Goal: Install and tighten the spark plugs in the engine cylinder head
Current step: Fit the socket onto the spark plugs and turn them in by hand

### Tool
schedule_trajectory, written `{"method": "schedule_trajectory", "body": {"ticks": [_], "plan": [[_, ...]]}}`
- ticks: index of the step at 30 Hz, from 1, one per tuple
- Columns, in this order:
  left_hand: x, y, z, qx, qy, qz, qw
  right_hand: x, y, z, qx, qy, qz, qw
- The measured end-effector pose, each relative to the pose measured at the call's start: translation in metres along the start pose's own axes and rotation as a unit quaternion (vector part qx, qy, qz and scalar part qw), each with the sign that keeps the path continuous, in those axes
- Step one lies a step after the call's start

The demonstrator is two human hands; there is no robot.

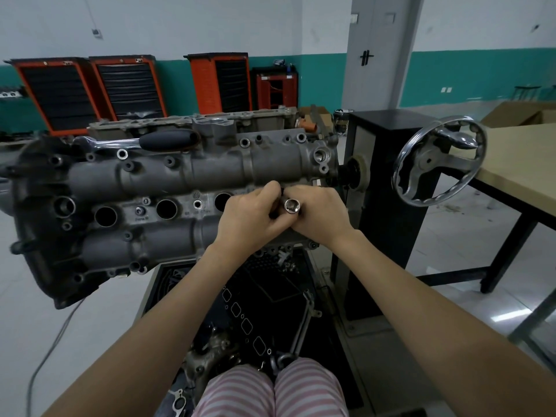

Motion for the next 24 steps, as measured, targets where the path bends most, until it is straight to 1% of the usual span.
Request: {"method": "schedule_trajectory", "body": {"ticks": [3, 5, 9, 11, 14, 17, 19, 22, 24], "plan": [[0.0008, -0.0019, 0.0017, -0.009, -0.013, -0.016, 1.0, 0.0001, 0.001, 0.0009, -0.012, -0.004, -0.02, 1.0], [0.0013, -0.0021, 0.0017, -0.014, -0.016, -0.02, 1.0, -0.0005, 0.0012, 0.0022, 0.003, -0.004, -0.018, 1.0], [0.0005, 0.001, -0.0006, 0.021, 0.004, -0.008, 1.0, -0.0021, -0.0019, 0.0008, 0.031, -0.024, 0.023, 0.999], [0.0005, 0.0019, -0.002, 0.033, -0.001, 0.002, 0.999, -0.0025, -0.0024, 0.0006, 0.036, -0.024, 0.04, 0.998], [-0.0001, 0.0013, -0.002, 0.022, 0.013, 0.008, 1.0, -0.0011, -0.0004, -0.0001, 0.026, -0.004, 0.025, 0.999], [-0.0002, -0.0014, -0.0005, -0.01, -0.006, -0.003, 1.0, 0.0005, 0.0009, 0.0006, 0.012, 0.003, -0.012, 1.0], [-0.0003, -0.0018, -0.0002, -0.013, -0.022, -0.014, 1.0, 0.0002, 0.0004, 0.001, 0.013, -0.001, -0.023, 1.0], [0.0002, -0.0001, -0.0007, 0.004, -0.029, -0.009, 1.0, -0.0007, -0.0024, 0.0, 0.029, -0.017, -0.002, 0.999], [0.0001, 0.0019, -0.0014, 0.026, -0.004, 0.0, 1.0, -0.0015, -0.0037, -0.0002, 0.032, -0.031, 0.022, 0.999]]}}
Point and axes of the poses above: each hand's wrist, its own x-axis away from the middle knuckle, its own y-axis out of the back of the hand, z = x × y, the point moved 1 cm from there along -x, towards the middle knuckle, and after that the axes turned 15 degrees about -z, right-handed, at the moved point
